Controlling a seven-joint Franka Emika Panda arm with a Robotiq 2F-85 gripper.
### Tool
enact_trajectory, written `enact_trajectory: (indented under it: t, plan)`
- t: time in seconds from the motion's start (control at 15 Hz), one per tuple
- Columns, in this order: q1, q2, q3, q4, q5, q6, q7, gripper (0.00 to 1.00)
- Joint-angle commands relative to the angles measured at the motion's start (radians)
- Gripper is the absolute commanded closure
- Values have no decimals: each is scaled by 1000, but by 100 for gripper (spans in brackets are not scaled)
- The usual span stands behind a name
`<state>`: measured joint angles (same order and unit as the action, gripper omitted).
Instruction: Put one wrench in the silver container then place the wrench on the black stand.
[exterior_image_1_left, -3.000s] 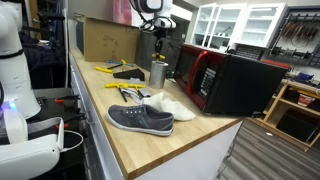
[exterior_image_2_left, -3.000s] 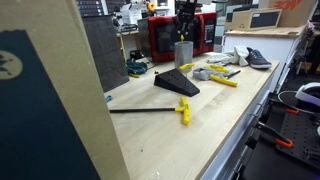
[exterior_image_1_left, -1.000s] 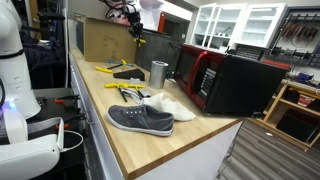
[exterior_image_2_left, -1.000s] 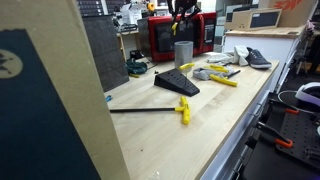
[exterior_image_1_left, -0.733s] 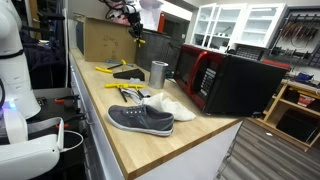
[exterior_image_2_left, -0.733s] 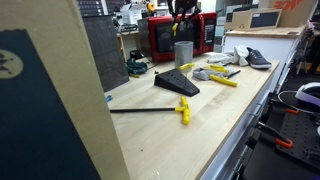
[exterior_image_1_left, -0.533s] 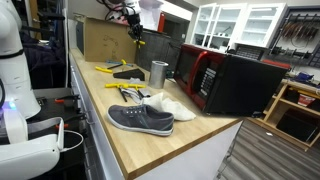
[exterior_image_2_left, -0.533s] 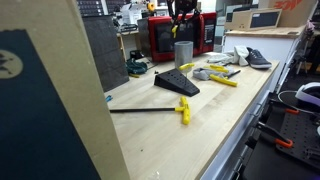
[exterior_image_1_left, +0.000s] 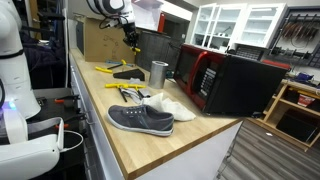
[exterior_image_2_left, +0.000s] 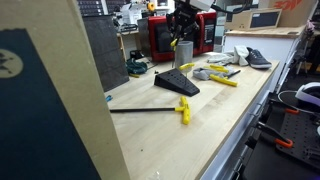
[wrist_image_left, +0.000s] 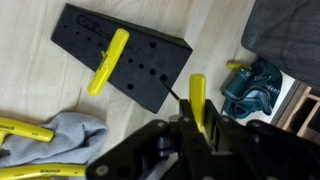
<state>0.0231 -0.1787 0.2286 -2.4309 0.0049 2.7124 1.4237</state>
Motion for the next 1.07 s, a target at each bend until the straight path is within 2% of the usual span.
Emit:
enact_trajectory:
  t: [0.0, 0.47, 1.0]
  plan:
    - [-3, 4, 16, -24, -42, 41, 119, 96]
    - [19, 17, 36, -64, -64, 45, 243, 96]
    - [45, -23, 40, -93, -57, 3, 261, 96]
